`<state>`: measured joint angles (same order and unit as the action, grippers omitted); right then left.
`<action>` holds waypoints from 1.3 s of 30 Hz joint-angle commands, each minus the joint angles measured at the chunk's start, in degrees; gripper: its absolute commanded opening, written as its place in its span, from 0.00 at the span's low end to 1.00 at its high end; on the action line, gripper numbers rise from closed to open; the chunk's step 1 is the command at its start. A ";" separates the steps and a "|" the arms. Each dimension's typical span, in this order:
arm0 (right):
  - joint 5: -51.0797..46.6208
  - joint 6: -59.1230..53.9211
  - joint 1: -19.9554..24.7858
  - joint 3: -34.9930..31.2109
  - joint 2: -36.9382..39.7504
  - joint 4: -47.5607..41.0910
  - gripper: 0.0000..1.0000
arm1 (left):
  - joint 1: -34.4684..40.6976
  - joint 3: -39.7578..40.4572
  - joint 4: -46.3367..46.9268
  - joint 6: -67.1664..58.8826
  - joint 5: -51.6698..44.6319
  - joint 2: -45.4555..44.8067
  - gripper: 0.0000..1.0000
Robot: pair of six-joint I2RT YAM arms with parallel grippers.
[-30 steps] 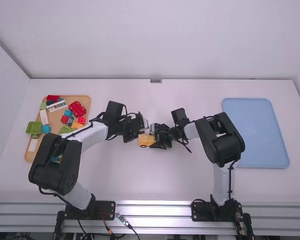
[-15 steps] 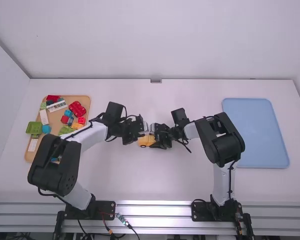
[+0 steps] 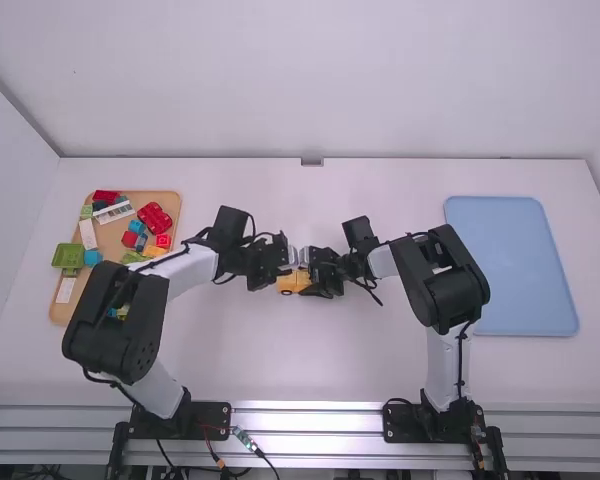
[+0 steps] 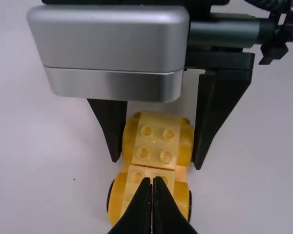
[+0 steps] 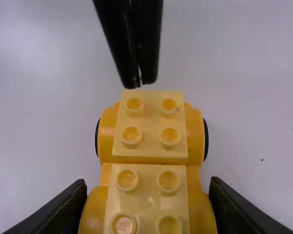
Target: Assemble lego blocks to make yellow taxi
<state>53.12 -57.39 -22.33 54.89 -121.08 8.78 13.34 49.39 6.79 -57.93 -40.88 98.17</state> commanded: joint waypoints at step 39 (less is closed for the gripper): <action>-0.85 0.15 0.22 0.61 -0.65 -0.31 0.32 | 0.24 -2.80 -4.10 4.24 -0.64 4.46 0.02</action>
<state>53.12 -57.34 -22.33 54.92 -121.08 8.80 13.37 47.62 2.35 -53.80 -40.32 101.58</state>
